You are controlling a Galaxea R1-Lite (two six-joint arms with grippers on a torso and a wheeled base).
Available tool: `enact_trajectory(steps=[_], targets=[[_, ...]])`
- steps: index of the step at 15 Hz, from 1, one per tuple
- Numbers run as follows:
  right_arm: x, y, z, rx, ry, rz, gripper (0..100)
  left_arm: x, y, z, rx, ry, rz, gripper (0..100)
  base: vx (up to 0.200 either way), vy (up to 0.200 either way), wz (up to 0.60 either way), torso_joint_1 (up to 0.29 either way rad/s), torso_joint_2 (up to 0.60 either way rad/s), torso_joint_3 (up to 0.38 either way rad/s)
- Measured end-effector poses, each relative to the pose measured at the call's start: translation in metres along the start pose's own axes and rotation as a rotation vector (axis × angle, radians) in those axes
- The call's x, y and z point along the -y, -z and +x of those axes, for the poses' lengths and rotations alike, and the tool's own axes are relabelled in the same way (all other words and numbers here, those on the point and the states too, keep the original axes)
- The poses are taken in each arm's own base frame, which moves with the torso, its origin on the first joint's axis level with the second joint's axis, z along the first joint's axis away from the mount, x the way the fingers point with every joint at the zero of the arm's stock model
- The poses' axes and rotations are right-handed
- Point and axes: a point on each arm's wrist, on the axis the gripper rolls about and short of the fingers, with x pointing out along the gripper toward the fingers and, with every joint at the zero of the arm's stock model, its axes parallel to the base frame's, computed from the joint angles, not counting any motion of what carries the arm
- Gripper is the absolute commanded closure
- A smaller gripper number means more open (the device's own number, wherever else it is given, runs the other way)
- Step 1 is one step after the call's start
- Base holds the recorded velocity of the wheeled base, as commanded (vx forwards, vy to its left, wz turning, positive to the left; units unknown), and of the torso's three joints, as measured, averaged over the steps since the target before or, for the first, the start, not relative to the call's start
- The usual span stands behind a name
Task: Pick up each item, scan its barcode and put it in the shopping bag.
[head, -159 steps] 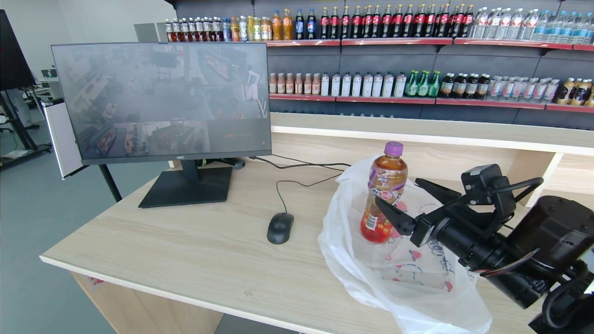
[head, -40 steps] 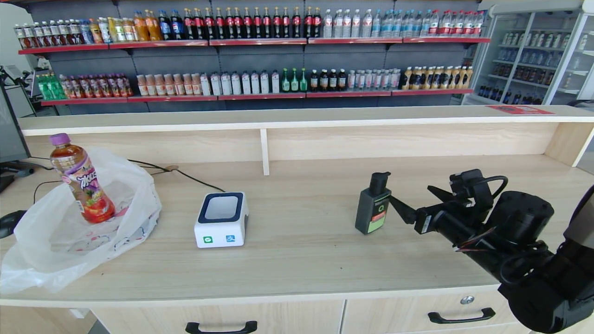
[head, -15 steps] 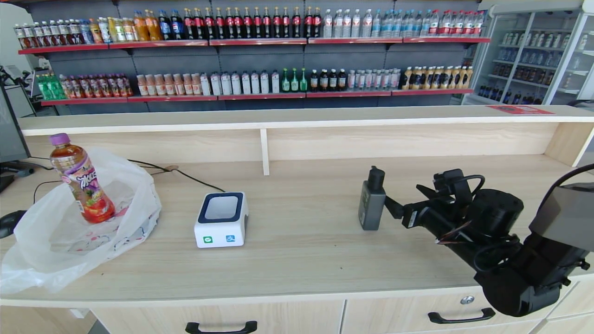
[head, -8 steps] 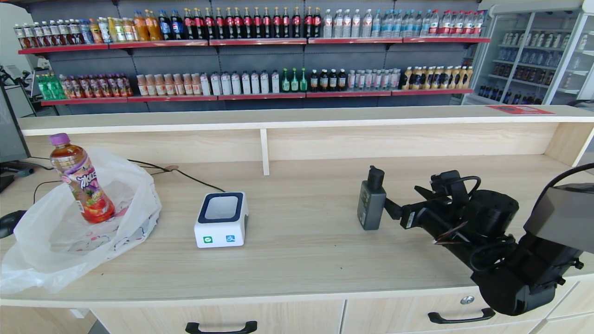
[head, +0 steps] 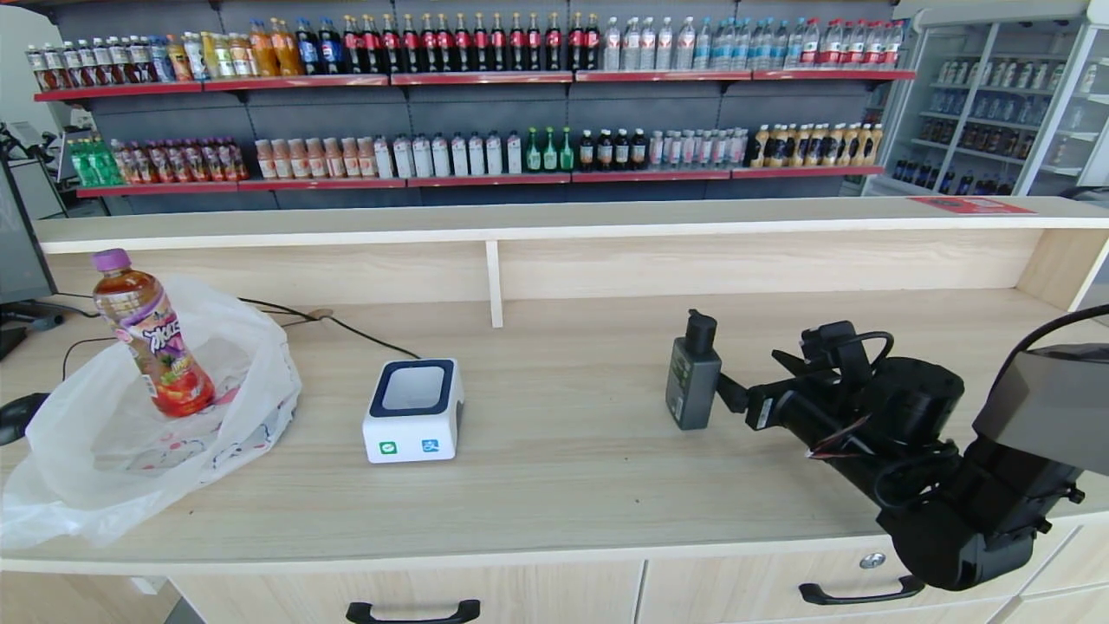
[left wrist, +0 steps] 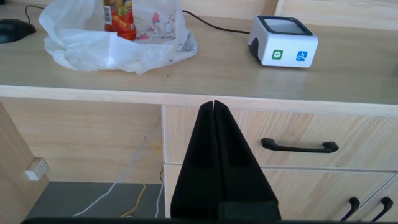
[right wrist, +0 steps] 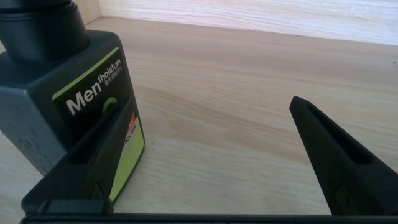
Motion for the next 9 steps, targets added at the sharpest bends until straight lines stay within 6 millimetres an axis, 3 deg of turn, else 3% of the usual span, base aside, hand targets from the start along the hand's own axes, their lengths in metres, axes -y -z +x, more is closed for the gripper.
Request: enact_trajectory(steps=[4, 9], targets=[[0.002, -0.003, -0.002, 0.004, 0.006, -0.001, 0, 0.000, 0.000, 0.000, 0.000, 0.000, 0.000, 100, 0.000, 0.000, 0.00, 0.000, 0.00, 0.000], [0.004, -0.007, -0.019, -0.016, 0.015, 0.000, 0, 0.000, 0.000, 0.000, 0.000, 0.000, 0.000, 100, 0.000, 0.000, 0.00, 0.000, 0.00, 0.000]])
